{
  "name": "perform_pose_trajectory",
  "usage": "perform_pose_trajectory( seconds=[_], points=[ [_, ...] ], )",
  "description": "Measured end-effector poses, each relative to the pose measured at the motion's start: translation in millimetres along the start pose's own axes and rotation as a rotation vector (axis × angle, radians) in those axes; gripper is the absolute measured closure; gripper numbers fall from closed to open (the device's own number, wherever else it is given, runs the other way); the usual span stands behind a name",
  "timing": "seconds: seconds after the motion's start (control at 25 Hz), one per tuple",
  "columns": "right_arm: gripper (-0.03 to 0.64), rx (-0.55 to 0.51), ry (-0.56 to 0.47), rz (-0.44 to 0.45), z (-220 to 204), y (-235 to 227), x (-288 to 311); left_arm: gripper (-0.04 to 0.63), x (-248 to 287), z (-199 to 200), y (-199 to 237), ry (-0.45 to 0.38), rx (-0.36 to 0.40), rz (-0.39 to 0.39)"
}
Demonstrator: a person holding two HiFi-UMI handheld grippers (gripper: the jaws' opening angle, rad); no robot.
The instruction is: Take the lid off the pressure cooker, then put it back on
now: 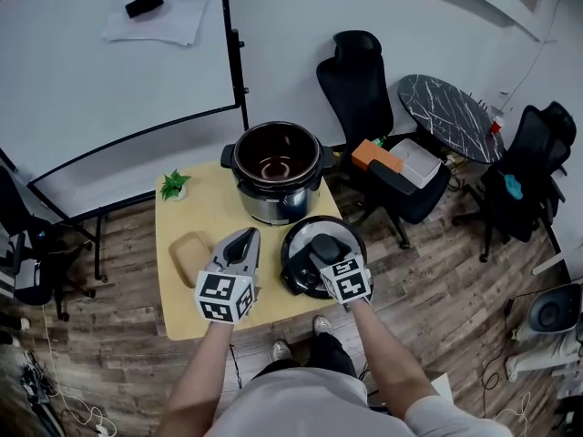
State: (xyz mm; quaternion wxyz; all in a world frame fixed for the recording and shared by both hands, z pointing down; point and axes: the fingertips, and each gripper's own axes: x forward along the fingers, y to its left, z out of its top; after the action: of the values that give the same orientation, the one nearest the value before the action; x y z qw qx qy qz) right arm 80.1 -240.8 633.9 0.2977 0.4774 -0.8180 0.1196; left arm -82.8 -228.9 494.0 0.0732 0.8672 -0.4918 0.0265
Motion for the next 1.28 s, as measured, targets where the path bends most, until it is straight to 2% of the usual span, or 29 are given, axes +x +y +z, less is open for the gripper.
perform_pose_trajectory(
  seconds=[0.68, 0.84, 0.96, 1.12, 1.28],
  points=[
    [0.333, 0.038, 0.031, 0.004, -9.2, -1.1, 13.0, 0.578, -1.8, 32.0, 8.9, -0.073, 0.011, 0.017],
    [0.328, 0.066, 0.034, 0.032, -8.7, -0.8, 13.7, 0.578, 0.0, 35.6, 10.4, -0.077, 0.008, 0.024],
    [0.236, 0.09, -0.007, 0.062, 3.3, 1.7, 10.2, 0.578, 1.3, 40.7, 12.4, -0.079, 0.008, 0.029],
    [0.227, 0.093, -0.088, 0.067, 31.9, 1.0, -4.0, 0.578, 1.8, 51.3, 15.6, -0.092, 0.008, 0.037],
    [0.233, 0.096, -0.232, 0.052, 79.6, -6.4, -31.1, 0.578, 0.1, 64.1, 22.7, -0.105, 0.007, 0.055]
  ],
)
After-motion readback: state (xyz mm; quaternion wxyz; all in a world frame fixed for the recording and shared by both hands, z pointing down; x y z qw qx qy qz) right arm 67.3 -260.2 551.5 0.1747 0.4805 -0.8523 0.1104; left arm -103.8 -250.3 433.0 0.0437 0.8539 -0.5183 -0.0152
